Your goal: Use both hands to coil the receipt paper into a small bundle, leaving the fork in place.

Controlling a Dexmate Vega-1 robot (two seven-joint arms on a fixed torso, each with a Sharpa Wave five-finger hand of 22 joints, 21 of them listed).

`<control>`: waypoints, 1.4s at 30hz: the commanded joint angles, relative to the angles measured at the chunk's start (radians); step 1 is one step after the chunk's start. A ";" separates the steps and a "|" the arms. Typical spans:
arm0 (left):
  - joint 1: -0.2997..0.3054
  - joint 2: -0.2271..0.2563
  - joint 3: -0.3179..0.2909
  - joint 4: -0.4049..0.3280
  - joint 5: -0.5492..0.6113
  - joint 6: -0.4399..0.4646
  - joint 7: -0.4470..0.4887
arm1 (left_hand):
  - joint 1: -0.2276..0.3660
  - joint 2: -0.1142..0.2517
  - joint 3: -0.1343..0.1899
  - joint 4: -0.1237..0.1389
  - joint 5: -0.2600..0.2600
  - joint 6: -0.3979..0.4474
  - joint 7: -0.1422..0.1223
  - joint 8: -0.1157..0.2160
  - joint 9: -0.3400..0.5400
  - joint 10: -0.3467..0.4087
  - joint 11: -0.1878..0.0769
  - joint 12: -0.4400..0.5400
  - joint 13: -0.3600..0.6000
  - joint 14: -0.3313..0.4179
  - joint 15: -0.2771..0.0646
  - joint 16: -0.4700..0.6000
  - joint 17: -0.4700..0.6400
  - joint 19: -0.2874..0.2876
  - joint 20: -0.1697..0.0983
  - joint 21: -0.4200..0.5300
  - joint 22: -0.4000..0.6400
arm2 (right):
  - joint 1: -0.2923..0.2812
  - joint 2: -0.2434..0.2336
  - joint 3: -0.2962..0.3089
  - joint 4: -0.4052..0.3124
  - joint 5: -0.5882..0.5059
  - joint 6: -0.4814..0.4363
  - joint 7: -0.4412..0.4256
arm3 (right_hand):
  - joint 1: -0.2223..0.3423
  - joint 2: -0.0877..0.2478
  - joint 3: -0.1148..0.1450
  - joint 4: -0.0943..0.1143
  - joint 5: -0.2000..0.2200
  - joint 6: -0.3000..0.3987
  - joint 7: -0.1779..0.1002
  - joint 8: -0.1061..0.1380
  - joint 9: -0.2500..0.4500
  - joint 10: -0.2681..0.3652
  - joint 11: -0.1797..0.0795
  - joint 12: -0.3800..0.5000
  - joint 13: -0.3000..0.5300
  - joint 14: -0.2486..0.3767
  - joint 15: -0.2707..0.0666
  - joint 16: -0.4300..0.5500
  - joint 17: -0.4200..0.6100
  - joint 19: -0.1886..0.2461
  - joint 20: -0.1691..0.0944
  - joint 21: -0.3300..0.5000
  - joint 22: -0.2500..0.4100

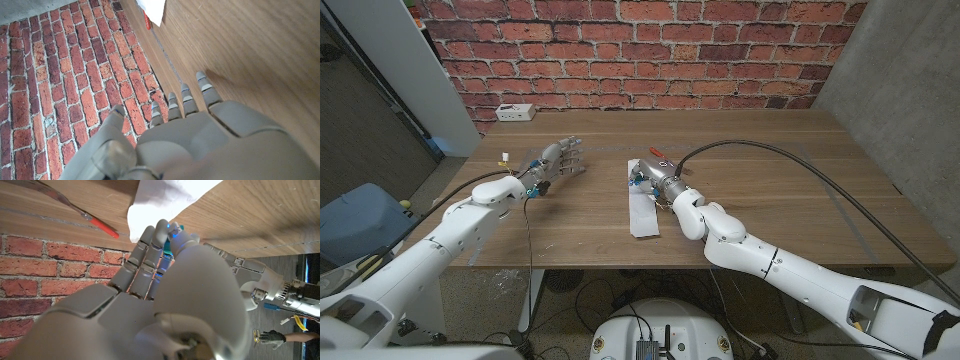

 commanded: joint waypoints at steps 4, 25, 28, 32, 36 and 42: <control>-0.011 0.009 0.010 -0.003 0.004 -0.002 -0.022 | -0.010 0.001 0.004 0.001 0.006 -0.004 0.000 -0.004 0.001 0.006 0.004 -0.003 0.003 0.002 0.003 0.000 0.003 -0.001 0.001 0.002 0.003 | -0.052 0.004 -0.009 -0.041 -0.017 -0.060 0.018 | 0.008 0.006 -0.007 0.005 0.006 0.009 0.001 -0.007 0.003 0.094 0.001 0.172 0.182 0.014 -0.105 -0.008 0.004 -0.005 -0.043 0.014 0.003; 0.005 0.025 0.003 -0.025 0.000 -0.001 -0.024 | -0.012 -0.001 0.005 0.000 0.006 -0.002 -0.001 -0.003 0.001 0.005 0.005 -0.003 0.003 0.003 0.002 0.000 0.003 -0.001 0.001 0.002 0.003 | -0.034 0.035 -0.030 0.027 -0.003 -0.141 0.043 | 0.010 0.006 -0.013 0.006 0.006 0.003 -0.006 -0.016 0.004 0.090 -0.004 0.167 0.173 0.023 -0.105 -0.027 0.004 -0.017 -0.040 0.039 0.000; 0.010 0.028 0.000 -0.030 -0.001 0.000 -0.019 | -0.012 -0.001 0.005 0.000 0.006 -0.002 0.000 -0.003 0.001 0.007 0.004 -0.003 0.003 0.003 0.002 0.000 0.003 -0.001 0.001 0.002 0.003 | -0.021 0.035 -0.037 0.033 0.001 -0.157 0.063 | 0.011 0.006 -0.013 0.007 0.007 -0.001 -0.007 -0.019 0.004 0.088 -0.001 0.165 0.171 0.022 -0.105 -0.032 0.003 -0.021 -0.039 0.042 -0.001; 0.015 0.031 -0.003 -0.036 -0.003 0.004 -0.012 | -0.012 -0.001 0.005 0.000 0.006 -0.001 -0.001 -0.003 0.001 0.005 0.004 -0.004 0.003 0.003 0.001 0.000 0.003 -0.001 0.001 0.002 0.003 | -0.014 0.031 -0.047 0.033 0.000 -0.168 0.066 | 0.013 0.010 -0.012 0.008 0.007 -0.003 -0.009 -0.022 0.004 0.085 -0.002 0.161 0.166 0.020 -0.105 -0.041 0.000 -0.033 -0.034 0.046 -0.002; 0.013 0.030 -0.002 -0.035 -0.004 0.007 -0.012 | -0.012 -0.001 0.005 0.000 0.006 -0.001 0.000 -0.003 0.001 0.006 0.004 -0.004 0.003 0.003 0.002 0.000 0.003 -0.001 0.001 0.002 0.003 | -0.010 0.025 -0.052 0.023 0.002 -0.177 0.073 | 0.022 0.010 -0.010 0.003 0.009 -0.036 -0.023 -0.041 0.003 0.055 -0.010 0.142 0.155 0.010 -0.107 -0.059 -0.003 -0.053 -0.021 0.056 -0.004; -0.004 0.021 0.006 -0.020 -0.001 0.006 -0.023 | -0.013 -0.001 0.005 0.000 0.006 0.001 -0.004 -0.002 0.001 0.007 0.002 -0.003 0.003 0.004 0.002 0.000 0.003 -0.001 0.001 0.003 0.003 | -0.008 0.012 -0.059 -0.001 -0.009 -0.193 0.076 | 0.039 -0.013 -0.008 -0.007 0.007 -0.195 -0.085 -0.131 -0.011 -0.027 -0.030 0.084 0.122 -0.020 -0.107 -0.105 0.009 -0.090 -0.003 0.096 -0.015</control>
